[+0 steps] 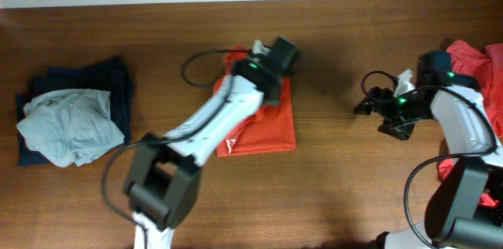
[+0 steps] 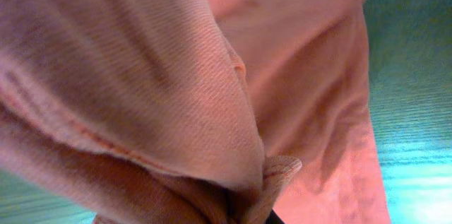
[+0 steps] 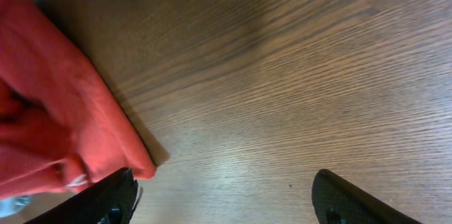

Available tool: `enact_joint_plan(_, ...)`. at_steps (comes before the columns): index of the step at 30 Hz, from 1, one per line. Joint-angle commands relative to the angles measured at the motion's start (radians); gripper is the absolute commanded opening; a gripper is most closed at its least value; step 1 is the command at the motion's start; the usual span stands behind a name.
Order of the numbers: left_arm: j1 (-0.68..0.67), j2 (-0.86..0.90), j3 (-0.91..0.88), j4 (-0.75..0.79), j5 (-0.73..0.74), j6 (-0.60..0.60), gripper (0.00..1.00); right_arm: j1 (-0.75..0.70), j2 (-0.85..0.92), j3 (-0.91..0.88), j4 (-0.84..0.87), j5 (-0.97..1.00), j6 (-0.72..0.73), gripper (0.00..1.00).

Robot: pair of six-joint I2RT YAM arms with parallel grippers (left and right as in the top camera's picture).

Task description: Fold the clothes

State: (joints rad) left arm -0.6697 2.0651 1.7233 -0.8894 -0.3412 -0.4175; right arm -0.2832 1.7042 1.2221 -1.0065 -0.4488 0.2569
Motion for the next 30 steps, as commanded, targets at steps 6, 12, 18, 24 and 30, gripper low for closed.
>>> enact_joint_plan(6, -0.089, 0.155, 0.054, -0.012, -0.106, -0.029, 0.75, -0.022, -0.024, 0.02, -0.008, -0.097, -0.043, 0.84)
enact_joint_plan(12, -0.095, 0.155, 0.39, -0.275, -0.11, -0.011, 0.87, -0.022, -0.024, 0.02, -0.006, -0.085, -0.043, 0.84)
enact_joint_plan(18, -0.087, 0.155, 0.627, -0.441, -0.112, 0.03, 0.94, -0.022, -0.024, 0.02, -0.008, -0.055, -0.07, 0.84)
enact_joint_plan(24, 0.037, 0.158, 0.679, -0.628, -0.041, 0.03, 0.94, -0.019, -0.024, 0.02, -0.007, -0.056, -0.099, 0.84)
enact_joint_plan(30, 0.18, 0.162, 0.586, -0.639, 0.284, 0.184, 0.29, -0.013, -0.024, 0.02, 0.013, -0.055, -0.11, 0.84)
